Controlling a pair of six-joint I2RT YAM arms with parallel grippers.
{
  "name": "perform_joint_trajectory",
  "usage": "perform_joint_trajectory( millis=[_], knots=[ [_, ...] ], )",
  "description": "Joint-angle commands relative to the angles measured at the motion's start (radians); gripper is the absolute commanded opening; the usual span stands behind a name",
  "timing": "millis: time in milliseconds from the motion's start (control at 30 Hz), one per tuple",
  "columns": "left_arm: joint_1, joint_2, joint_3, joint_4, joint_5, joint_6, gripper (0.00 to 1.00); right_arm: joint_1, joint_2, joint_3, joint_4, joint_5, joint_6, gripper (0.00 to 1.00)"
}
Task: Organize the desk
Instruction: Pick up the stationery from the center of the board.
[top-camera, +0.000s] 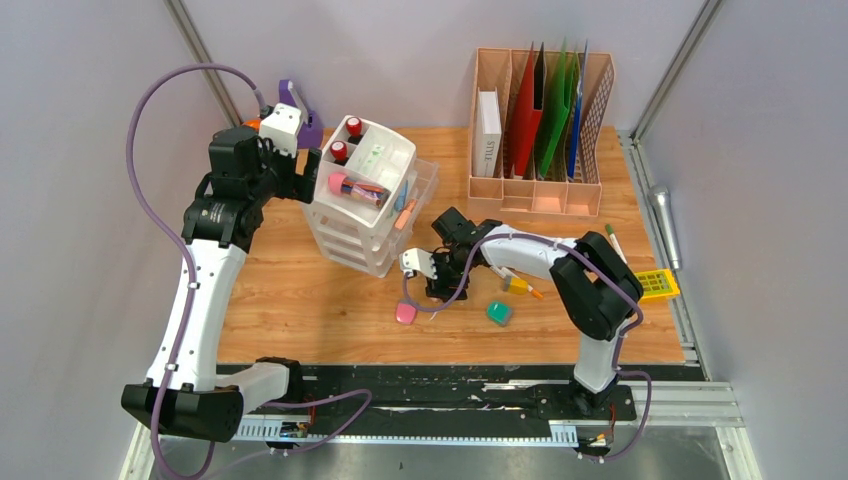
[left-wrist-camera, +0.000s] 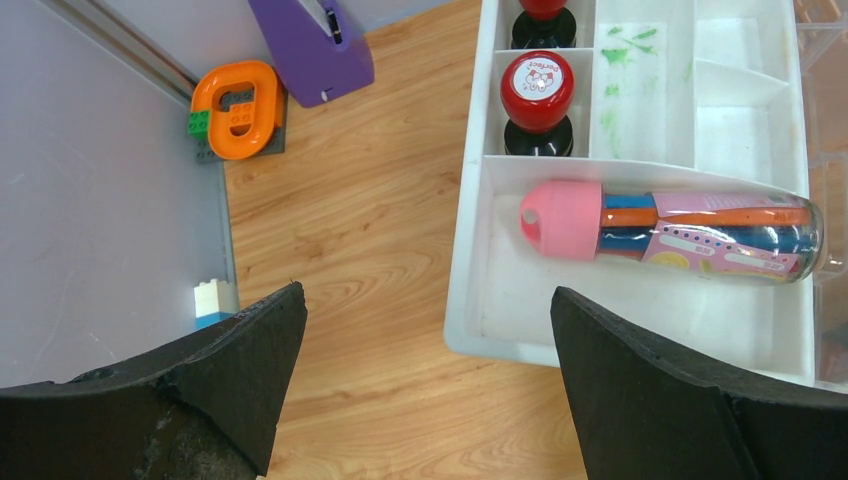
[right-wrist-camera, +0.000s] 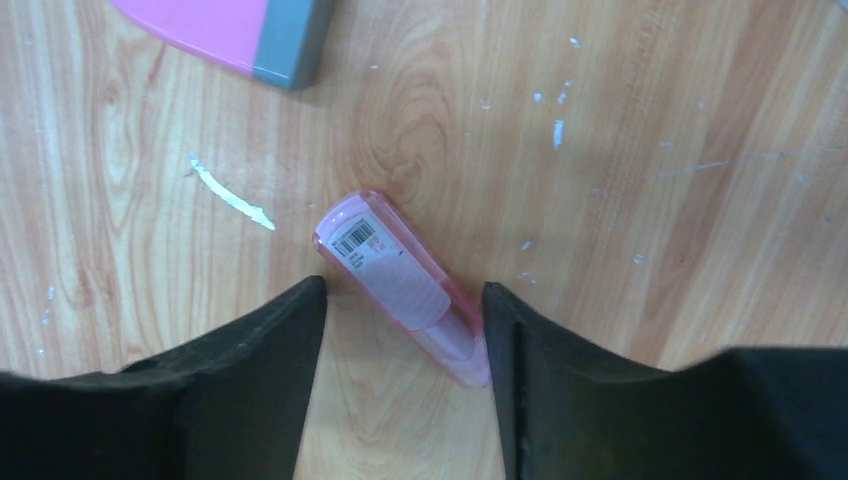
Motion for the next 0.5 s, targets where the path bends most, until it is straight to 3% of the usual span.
perform_joint_trajectory(
  millis=[0, 300, 467],
  knots=[
    [0.005, -0.007, 0.005, 0.029, -0.003, 0.006, 1.00, 0.005, 0.029, 0.019, -0.065, -0.026, -0.009, 0.54],
    [0.005, -0.019, -0.001, 0.028, -0.002, 0.008, 1.00, 0.003, -0.097, -0.015, -0.155, 0.029, 0.041, 0.19],
    [0.005, -0.026, -0.004, 0.027, -0.003, 0.013, 1.00, 0.003, -0.237, 0.047, -0.234, 0.071, 0.033, 0.10]
  ],
)
